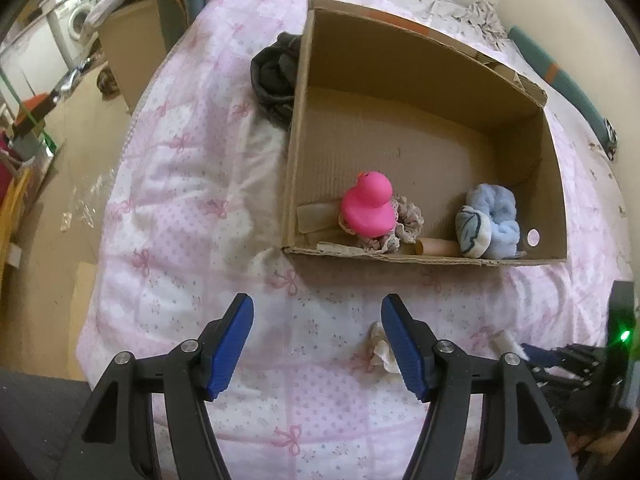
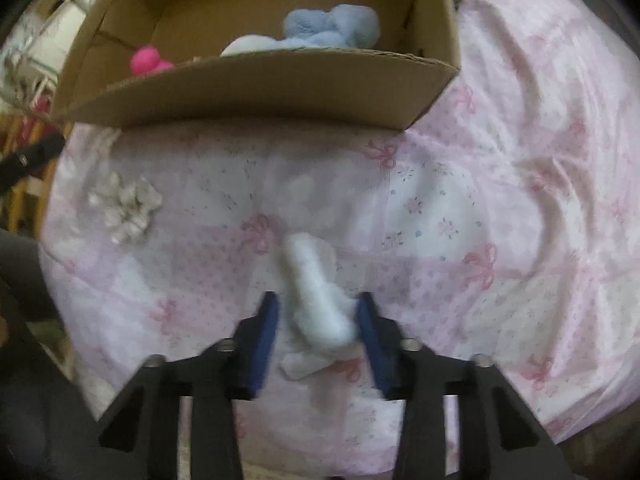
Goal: Organize soft objects
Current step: 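Grasp the white sock with the right gripper while the left grasps the white cloth, then carry the white cloth with the left gripper while the right carries the sock over the box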
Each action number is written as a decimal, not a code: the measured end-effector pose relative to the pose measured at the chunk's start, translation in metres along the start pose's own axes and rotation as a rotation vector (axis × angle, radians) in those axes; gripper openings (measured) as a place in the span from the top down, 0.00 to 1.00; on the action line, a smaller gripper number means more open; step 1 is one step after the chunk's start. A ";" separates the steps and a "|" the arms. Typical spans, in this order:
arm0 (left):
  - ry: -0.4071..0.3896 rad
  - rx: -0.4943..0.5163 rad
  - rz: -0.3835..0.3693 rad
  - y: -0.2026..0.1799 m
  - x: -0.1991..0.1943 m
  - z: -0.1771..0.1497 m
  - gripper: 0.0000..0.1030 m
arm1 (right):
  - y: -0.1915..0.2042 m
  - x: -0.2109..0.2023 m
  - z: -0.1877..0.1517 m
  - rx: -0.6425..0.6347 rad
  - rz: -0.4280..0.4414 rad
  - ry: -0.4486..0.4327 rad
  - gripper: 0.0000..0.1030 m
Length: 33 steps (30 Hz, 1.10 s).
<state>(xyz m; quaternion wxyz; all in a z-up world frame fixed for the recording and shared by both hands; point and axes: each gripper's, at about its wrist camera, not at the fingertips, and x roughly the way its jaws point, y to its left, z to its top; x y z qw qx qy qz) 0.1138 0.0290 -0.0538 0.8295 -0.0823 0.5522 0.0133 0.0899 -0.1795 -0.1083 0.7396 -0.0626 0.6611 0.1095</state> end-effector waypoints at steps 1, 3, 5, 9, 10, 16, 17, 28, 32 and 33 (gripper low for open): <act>-0.002 0.014 0.001 -0.003 0.001 0.000 0.38 | -0.002 -0.002 0.000 0.011 0.007 -0.004 0.73; 0.007 0.048 -0.008 -0.009 0.004 -0.001 0.38 | -0.007 -0.015 0.002 0.038 0.044 -0.055 0.75; 0.014 0.062 -0.012 -0.014 0.006 -0.002 0.38 | -0.009 -0.033 0.002 0.064 0.031 -0.120 0.75; 0.044 0.074 -0.018 -0.018 0.016 -0.005 0.38 | -0.006 -0.072 0.006 0.103 0.126 -0.268 0.75; 0.054 0.079 -0.021 -0.019 0.018 -0.006 0.38 | -0.005 -0.078 0.006 0.110 0.140 -0.289 0.75; 0.201 0.149 -0.103 -0.044 0.053 -0.015 0.38 | 0.001 -0.082 0.016 0.151 0.179 -0.301 0.75; 0.207 0.162 -0.100 -0.048 0.057 -0.015 0.38 | 0.001 -0.081 0.018 0.151 0.181 -0.300 0.75; 0.188 0.274 -0.091 -0.080 0.066 -0.033 0.69 | -0.001 -0.064 0.022 0.156 0.164 -0.257 0.74; 0.179 0.298 -0.066 -0.081 0.062 -0.034 0.86 | 0.002 -0.063 0.023 0.144 0.160 -0.250 0.75; 0.174 0.304 -0.058 -0.082 0.060 -0.035 0.88 | 0.003 -0.062 0.024 0.142 0.159 -0.247 0.75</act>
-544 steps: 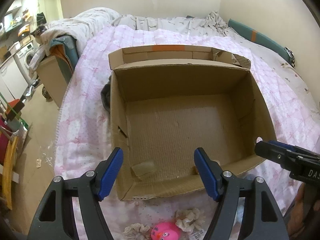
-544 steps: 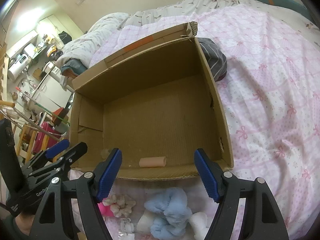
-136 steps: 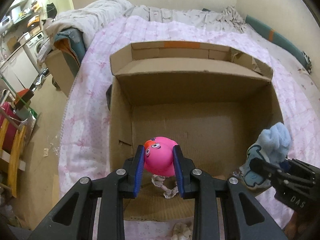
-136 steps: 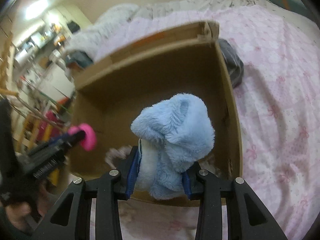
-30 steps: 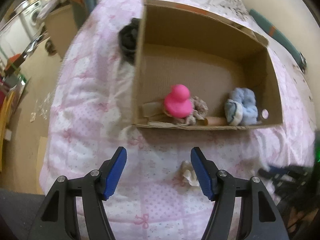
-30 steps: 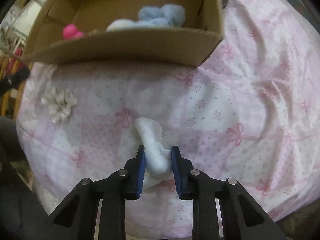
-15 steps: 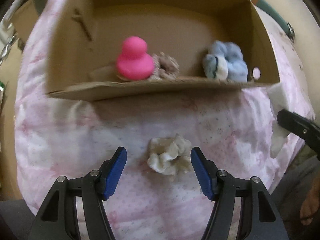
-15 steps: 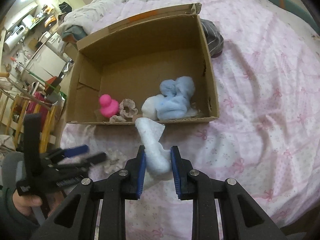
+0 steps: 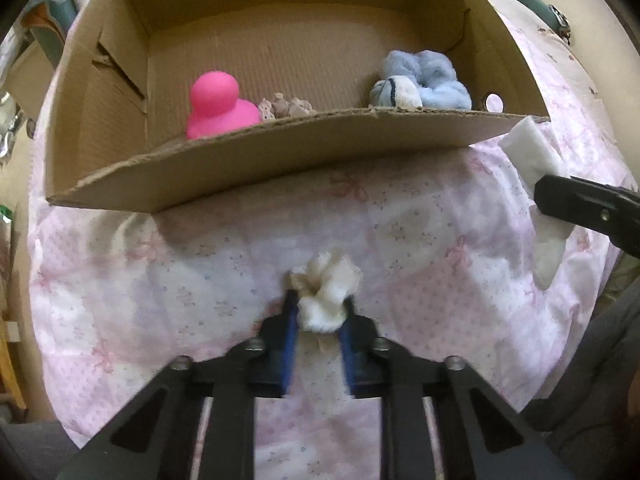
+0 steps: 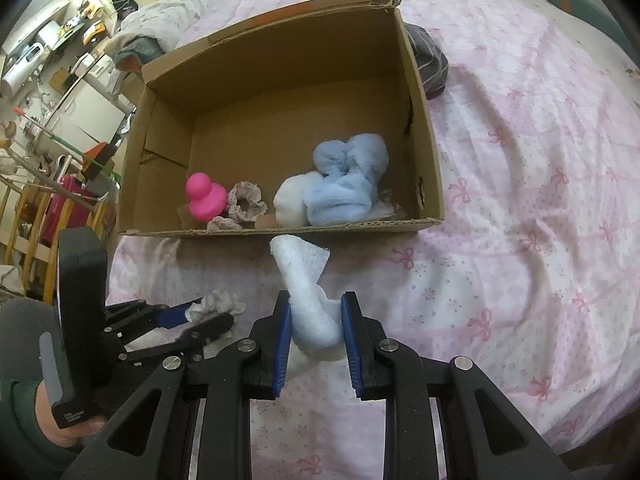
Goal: Organize soft objects
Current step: 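Carry the white cloth with the left gripper while the right carries the sock over the box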
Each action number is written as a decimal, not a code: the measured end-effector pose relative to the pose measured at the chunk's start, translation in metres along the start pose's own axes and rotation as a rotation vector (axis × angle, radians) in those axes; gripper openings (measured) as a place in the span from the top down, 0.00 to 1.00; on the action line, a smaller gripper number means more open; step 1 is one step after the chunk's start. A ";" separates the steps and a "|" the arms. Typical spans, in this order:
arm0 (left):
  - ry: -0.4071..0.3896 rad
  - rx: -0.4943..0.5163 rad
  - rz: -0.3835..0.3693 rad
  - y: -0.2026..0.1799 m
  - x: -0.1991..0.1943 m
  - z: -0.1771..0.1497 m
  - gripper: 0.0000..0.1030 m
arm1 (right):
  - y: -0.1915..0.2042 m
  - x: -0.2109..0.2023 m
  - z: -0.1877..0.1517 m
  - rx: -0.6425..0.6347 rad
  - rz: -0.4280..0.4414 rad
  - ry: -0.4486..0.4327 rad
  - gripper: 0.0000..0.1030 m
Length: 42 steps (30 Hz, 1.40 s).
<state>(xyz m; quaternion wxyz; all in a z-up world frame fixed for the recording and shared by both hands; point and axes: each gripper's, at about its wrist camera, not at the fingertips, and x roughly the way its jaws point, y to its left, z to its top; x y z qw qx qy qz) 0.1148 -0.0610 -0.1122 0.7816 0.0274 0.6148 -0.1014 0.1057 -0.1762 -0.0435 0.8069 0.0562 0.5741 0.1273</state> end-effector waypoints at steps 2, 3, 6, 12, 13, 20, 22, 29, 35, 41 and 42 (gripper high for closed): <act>-0.002 0.000 0.011 -0.001 -0.003 -0.001 0.89 | 0.000 0.001 0.000 0.000 -0.003 0.003 0.75; -0.001 -0.006 0.013 0.000 -0.004 -0.001 0.89 | -0.001 0.001 0.001 0.003 -0.003 0.006 0.75; -0.013 -0.017 0.013 0.006 -0.011 -0.004 0.90 | -0.001 0.002 0.000 0.004 -0.006 0.010 0.75; -0.025 -0.060 0.059 0.021 -0.021 -0.009 0.90 | 0.001 0.007 -0.001 0.002 -0.011 0.024 0.75; -0.030 -0.070 0.061 0.031 -0.023 -0.010 0.91 | 0.001 0.007 -0.001 0.002 -0.010 0.024 0.75; -0.202 -0.164 0.069 0.057 -0.092 -0.009 0.93 | 0.002 -0.008 -0.002 0.005 0.020 -0.020 0.75; -0.243 -0.178 0.075 0.064 -0.109 -0.007 0.93 | 0.003 -0.018 -0.001 0.008 0.044 -0.054 0.75; -0.339 -0.196 0.068 0.079 -0.141 0.031 0.94 | 0.011 -0.047 0.011 0.010 0.122 -0.167 0.74; -0.352 -0.168 0.067 0.084 -0.143 0.056 0.94 | 0.016 -0.056 0.041 0.011 0.169 -0.228 0.74; -0.183 -0.254 0.037 0.105 -0.100 0.036 0.54 | 0.019 -0.042 0.057 -0.004 0.144 -0.218 0.74; -0.152 -0.285 0.048 0.111 -0.091 0.027 0.35 | 0.018 -0.040 0.055 0.004 0.144 -0.209 0.74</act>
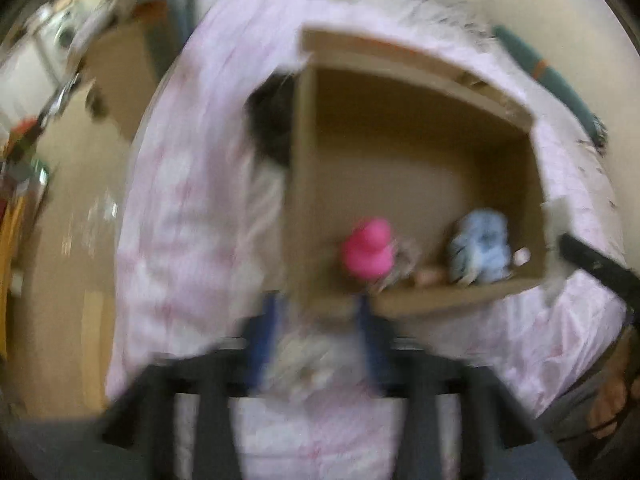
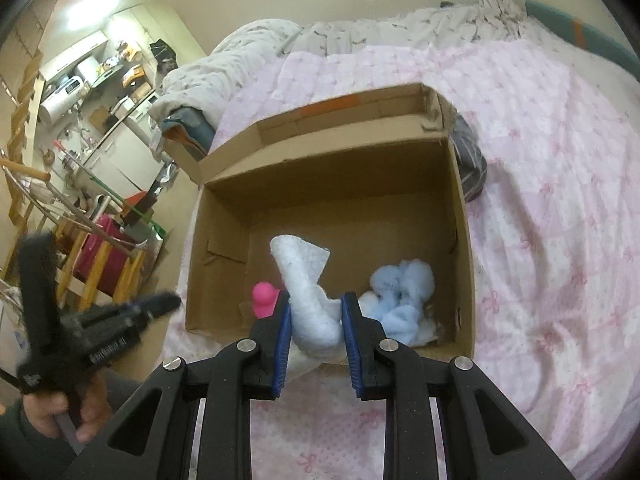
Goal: Organize soft objects
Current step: 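Carry the white cloth with the left gripper while the right carries the sock over the box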
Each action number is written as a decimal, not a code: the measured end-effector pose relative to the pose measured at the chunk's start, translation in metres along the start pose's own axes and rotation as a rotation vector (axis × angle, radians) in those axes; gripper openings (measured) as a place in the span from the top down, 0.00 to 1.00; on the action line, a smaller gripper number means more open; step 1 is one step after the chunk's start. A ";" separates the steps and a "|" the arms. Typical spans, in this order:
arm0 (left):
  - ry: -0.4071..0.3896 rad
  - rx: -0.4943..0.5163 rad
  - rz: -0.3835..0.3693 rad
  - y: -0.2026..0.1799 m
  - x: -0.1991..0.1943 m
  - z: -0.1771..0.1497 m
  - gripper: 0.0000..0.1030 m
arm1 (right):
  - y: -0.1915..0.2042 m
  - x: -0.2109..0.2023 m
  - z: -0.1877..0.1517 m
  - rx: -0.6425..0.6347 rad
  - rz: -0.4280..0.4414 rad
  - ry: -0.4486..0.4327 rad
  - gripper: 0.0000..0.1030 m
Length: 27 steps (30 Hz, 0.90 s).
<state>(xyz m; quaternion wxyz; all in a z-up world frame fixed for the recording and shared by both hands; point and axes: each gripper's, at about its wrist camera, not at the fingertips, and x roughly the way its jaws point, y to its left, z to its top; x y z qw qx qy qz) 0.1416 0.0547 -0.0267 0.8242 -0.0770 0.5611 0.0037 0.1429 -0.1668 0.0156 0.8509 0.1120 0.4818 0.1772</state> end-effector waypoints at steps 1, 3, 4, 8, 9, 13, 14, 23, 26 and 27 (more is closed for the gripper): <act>0.032 -0.029 0.021 0.006 0.008 -0.007 0.31 | -0.002 0.003 -0.003 0.005 -0.009 0.012 0.74; 0.121 -0.033 0.025 0.010 0.027 -0.017 0.30 | -0.004 0.007 -0.010 0.004 -0.028 0.034 0.74; 0.162 -0.024 0.015 0.009 0.037 -0.020 0.30 | -0.005 0.008 -0.012 0.002 -0.031 0.040 0.74; 0.244 -0.039 -0.024 0.000 0.067 -0.020 0.30 | -0.006 0.011 -0.016 -0.009 -0.048 0.060 0.74; 0.258 -0.022 -0.025 -0.006 0.075 -0.019 0.30 | -0.007 0.012 -0.017 -0.006 -0.049 0.064 0.74; 0.255 0.064 0.044 -0.026 0.092 -0.027 0.56 | -0.009 0.011 -0.017 0.006 -0.065 0.061 0.74; 0.260 0.084 0.051 -0.029 0.095 -0.031 0.73 | -0.010 0.010 -0.017 0.011 -0.067 0.058 0.74; 0.116 0.010 -0.040 -0.025 0.025 -0.036 0.87 | -0.018 0.006 -0.016 0.041 -0.063 0.052 0.74; 0.041 0.004 -0.049 -0.028 -0.006 -0.037 0.87 | -0.016 0.004 -0.015 0.041 -0.049 0.048 0.74; 0.025 0.008 -0.046 -0.027 -0.012 -0.034 0.87 | -0.015 0.004 -0.015 0.040 -0.043 0.047 0.74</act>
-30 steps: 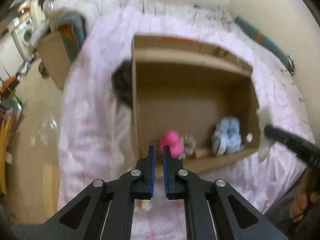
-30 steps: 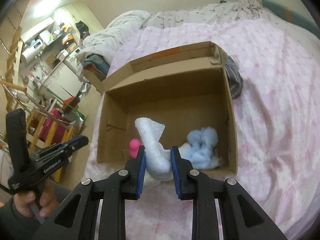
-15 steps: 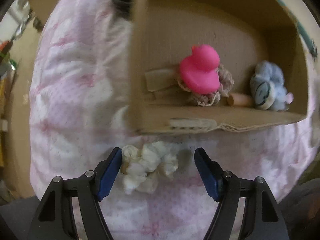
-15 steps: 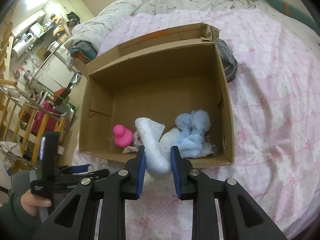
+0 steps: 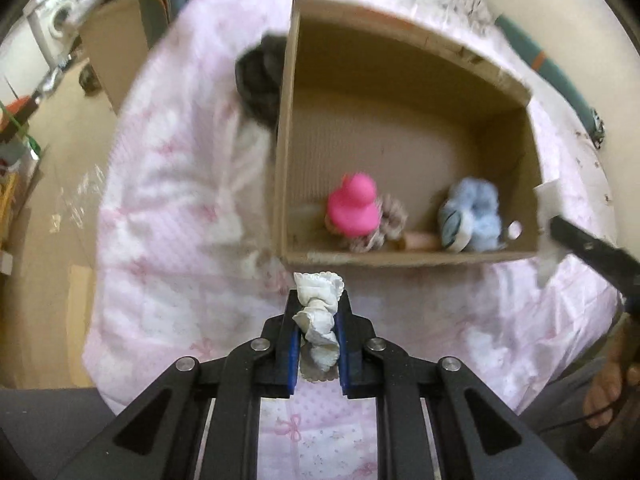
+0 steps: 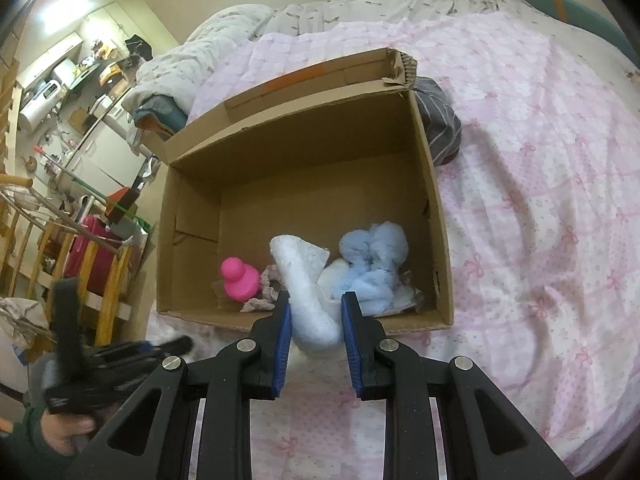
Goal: Organize soft objects
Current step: 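Carry the white cloth with the left gripper while the right carries the sock over the box, then open the left gripper to drop the cloth while the right releases the sock into the box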
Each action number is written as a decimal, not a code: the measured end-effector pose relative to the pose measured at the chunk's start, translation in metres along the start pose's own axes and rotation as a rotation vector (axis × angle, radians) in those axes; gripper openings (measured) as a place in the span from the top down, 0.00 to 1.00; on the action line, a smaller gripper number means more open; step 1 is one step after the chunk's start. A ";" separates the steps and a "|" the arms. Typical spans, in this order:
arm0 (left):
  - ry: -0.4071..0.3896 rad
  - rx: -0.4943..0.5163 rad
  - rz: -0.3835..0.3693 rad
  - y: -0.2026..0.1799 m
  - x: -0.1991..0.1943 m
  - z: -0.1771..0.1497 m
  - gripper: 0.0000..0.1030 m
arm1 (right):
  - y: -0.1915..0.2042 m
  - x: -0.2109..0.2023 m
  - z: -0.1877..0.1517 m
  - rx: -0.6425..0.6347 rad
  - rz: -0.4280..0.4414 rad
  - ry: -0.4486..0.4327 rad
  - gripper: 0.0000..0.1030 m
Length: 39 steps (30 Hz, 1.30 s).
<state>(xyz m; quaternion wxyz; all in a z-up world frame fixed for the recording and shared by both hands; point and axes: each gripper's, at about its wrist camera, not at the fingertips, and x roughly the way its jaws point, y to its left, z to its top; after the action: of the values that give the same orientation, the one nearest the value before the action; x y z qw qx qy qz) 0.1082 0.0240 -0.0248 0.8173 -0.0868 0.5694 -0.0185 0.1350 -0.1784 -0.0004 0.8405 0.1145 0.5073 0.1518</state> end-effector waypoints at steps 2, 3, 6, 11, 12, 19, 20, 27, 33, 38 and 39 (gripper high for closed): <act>-0.039 0.007 0.009 -0.002 -0.012 0.010 0.87 | 0.003 0.000 0.002 -0.003 0.012 -0.004 0.74; -0.059 0.015 0.021 -0.004 -0.016 0.018 0.87 | 0.004 0.001 0.004 -0.005 0.019 -0.006 0.74; -0.102 0.040 0.038 -0.010 -0.020 0.042 0.87 | 0.011 0.003 0.012 -0.033 0.019 -0.018 0.74; -0.123 0.052 0.047 -0.024 -0.009 0.076 0.86 | 0.013 0.012 0.025 -0.036 0.026 -0.038 0.74; -0.127 0.054 0.049 -0.027 -0.005 0.081 0.86 | 0.012 0.016 0.027 -0.035 0.021 -0.039 0.74; -0.117 0.060 0.061 -0.041 0.030 0.094 0.86 | 0.003 0.044 0.029 0.018 0.016 0.009 0.74; -0.113 0.071 0.075 -0.044 0.037 0.095 0.86 | 0.003 0.047 0.028 0.022 0.018 0.018 0.74; -0.081 0.088 0.103 -0.049 0.059 0.093 0.85 | 0.006 0.068 0.020 -0.001 -0.007 0.092 0.74; -0.087 0.091 0.134 -0.048 0.063 0.089 0.81 | 0.010 0.069 0.017 -0.018 -0.017 0.099 0.74; -0.093 0.121 0.148 -0.053 0.061 0.085 0.70 | 0.008 0.069 0.016 -0.004 -0.014 0.109 0.74; -0.095 0.121 0.148 -0.054 0.060 0.085 0.66 | 0.007 0.068 0.015 0.000 -0.012 0.110 0.74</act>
<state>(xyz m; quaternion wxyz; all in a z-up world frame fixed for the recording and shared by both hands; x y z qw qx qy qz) 0.2121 -0.0263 -0.0434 0.8461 0.0044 0.5329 0.0116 0.1776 -0.1471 -0.0465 0.8122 0.1030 0.5534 0.1530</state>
